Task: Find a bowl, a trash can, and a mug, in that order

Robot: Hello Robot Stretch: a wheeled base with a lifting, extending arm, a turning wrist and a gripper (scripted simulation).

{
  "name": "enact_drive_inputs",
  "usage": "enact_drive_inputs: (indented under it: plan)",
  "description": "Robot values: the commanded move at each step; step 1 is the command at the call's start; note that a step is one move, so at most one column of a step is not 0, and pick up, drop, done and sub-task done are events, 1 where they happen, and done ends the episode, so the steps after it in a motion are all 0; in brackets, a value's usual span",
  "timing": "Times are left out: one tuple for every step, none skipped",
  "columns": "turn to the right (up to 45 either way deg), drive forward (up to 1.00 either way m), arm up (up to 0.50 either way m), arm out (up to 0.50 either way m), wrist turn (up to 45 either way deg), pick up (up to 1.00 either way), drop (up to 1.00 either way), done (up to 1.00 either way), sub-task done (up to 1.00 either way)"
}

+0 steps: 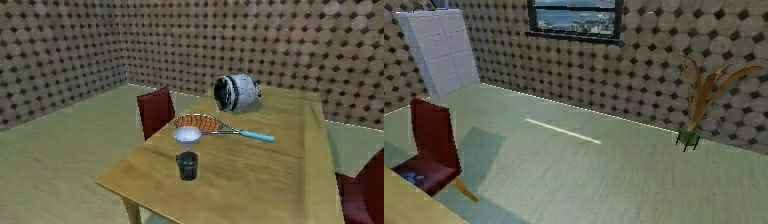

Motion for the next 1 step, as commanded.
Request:
enact_drive_inputs:
  plan:
    - [0.0, 0.00, 0.00, 0.00, 0.0, 0.00, 0.00, 1.00, 0.00]
